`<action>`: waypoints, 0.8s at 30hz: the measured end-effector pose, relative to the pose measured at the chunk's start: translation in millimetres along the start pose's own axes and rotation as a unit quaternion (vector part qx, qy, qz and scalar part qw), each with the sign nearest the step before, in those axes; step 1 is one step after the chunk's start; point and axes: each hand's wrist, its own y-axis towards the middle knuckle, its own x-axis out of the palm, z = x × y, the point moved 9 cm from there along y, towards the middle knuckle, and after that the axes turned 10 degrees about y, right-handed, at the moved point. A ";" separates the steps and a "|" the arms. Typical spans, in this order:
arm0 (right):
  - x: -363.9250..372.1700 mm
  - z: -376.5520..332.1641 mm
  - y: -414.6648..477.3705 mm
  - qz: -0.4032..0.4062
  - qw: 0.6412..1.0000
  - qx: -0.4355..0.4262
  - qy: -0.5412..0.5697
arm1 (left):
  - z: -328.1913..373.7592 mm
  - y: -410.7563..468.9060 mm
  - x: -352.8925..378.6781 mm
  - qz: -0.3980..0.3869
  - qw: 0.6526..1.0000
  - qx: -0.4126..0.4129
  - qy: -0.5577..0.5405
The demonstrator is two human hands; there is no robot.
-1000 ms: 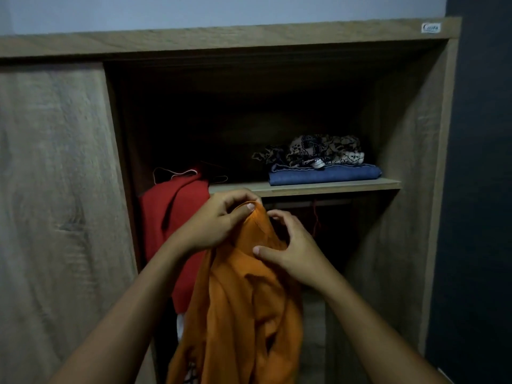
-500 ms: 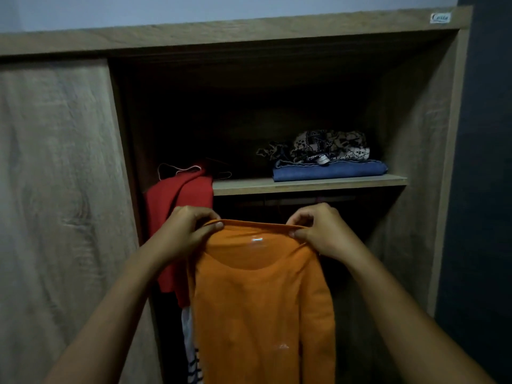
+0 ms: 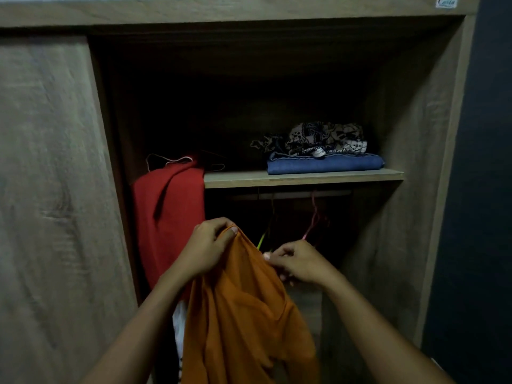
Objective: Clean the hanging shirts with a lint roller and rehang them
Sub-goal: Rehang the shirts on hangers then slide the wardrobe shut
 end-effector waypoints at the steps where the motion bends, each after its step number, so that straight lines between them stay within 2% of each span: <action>1: -2.6 5.9 8.7 0.027 0.999 0.007 0.043 | 2.2 1.1 3.0 0.000 1.000 0.001 -0.006; 3: -5.7 16.5 25.9 0.067 0.993 0.027 0.096 | 4.9 2.8 7.7 -0.003 1.000 0.006 -0.016; 6: -0.2 28.3 48.3 0.083 0.981 0.071 0.162 | 2.5 4.1 8.2 -0.007 1.000 0.010 -0.013; 9: 7.3 40.8 74.5 0.100 0.978 0.109 0.144 | -3.3 1.6 2.9 -0.006 1.000 0.002 -0.014; 14: 7.9 53.3 114.1 0.151 0.980 0.111 0.066 | -10.8 -2.3 -6.8 0.000 1.000 -0.006 -0.010; 20: 12.3 54.3 127.4 0.192 0.962 0.101 0.168 | -11.7 -7.3 -17.4 0.008 1.000 -0.003 0.000; 24: -1.0 29.1 126.4 0.240 0.958 0.054 0.149 | -10.7 -8.7 -22.0 0.011 1.000 -0.001 -0.001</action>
